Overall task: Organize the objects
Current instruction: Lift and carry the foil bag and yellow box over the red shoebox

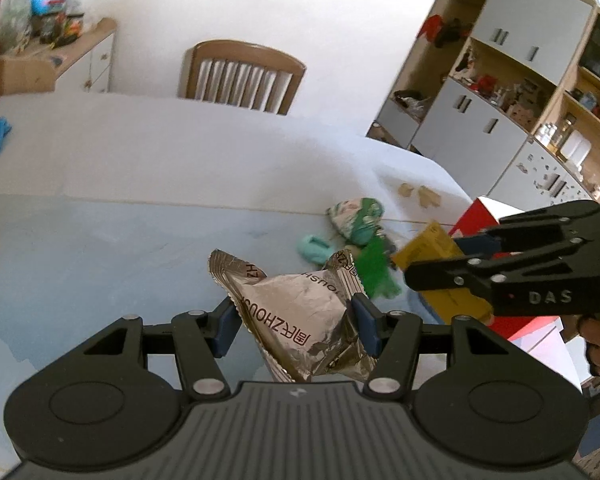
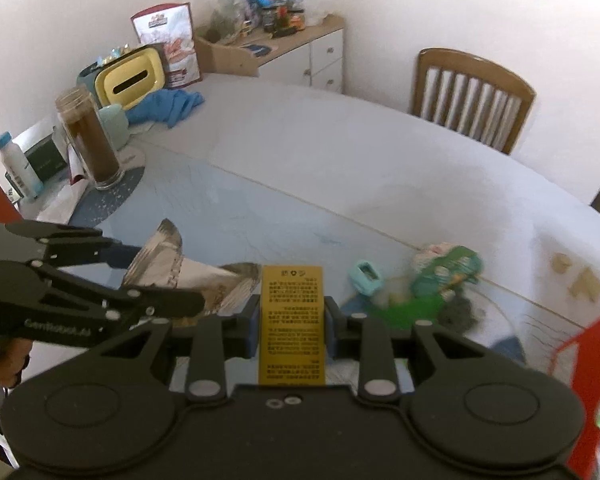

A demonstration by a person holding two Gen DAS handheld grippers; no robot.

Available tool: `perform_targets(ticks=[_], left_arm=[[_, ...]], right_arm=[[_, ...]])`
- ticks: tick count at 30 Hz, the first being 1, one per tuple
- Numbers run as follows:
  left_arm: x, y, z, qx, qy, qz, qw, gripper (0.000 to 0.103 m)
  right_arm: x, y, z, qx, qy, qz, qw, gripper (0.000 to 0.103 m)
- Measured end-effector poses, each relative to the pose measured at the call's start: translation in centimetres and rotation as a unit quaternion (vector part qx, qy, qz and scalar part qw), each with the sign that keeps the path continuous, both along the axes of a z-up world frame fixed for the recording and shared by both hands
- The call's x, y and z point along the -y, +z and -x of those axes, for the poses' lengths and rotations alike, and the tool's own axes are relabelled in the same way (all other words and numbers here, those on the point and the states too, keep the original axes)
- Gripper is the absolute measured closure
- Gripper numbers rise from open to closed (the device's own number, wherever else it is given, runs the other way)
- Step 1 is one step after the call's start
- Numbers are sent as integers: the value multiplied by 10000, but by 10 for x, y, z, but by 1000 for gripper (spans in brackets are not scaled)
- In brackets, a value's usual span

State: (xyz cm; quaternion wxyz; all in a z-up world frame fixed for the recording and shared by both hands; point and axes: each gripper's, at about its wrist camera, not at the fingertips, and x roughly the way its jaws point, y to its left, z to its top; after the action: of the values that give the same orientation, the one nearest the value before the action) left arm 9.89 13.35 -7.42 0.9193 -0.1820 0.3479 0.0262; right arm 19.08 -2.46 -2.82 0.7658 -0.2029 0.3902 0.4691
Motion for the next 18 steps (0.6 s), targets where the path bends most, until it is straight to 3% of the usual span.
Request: perform_targets(ticks=[18], left_arm=[[118,48,-64,224,-780,-404,9959,44]], right_arm=[[139,43,-27,192,-1036,-449,9934,74]])
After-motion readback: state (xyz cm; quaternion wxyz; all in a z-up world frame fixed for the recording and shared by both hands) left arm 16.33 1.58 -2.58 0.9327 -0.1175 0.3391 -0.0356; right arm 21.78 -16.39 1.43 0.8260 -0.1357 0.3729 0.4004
